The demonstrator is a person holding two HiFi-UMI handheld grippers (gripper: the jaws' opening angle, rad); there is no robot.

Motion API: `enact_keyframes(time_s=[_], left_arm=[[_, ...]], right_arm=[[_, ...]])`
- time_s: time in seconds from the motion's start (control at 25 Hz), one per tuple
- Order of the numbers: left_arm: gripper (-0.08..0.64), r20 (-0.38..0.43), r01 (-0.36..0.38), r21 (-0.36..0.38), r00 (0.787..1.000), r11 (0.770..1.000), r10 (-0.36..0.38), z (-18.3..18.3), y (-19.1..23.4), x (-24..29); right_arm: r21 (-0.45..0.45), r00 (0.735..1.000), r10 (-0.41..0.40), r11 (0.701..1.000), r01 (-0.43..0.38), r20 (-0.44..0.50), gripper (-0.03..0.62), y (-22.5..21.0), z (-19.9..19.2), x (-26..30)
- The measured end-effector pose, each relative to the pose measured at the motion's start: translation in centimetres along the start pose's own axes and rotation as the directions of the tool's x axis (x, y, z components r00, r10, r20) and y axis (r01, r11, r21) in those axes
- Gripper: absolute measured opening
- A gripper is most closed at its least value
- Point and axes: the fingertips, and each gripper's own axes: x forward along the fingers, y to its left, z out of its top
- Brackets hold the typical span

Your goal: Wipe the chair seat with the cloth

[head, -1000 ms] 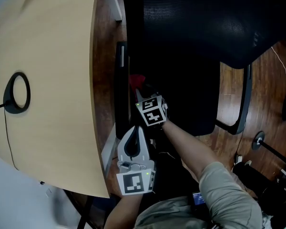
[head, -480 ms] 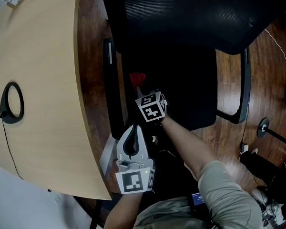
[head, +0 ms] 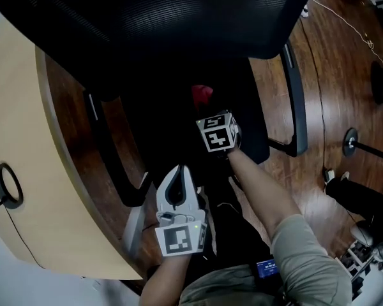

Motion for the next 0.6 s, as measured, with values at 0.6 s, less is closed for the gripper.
enact_keyframes(time_s=[0.6], left_arm=[[0.005,-0.096,0.113,0.068,0.99,0.991,-0.106,-1.6,-9.6,6.7]], right_arm=[[0.236,0.965,-0.247,0.936,0.262,-0.091,0.06,-18.9,-5.3,-3.7]])
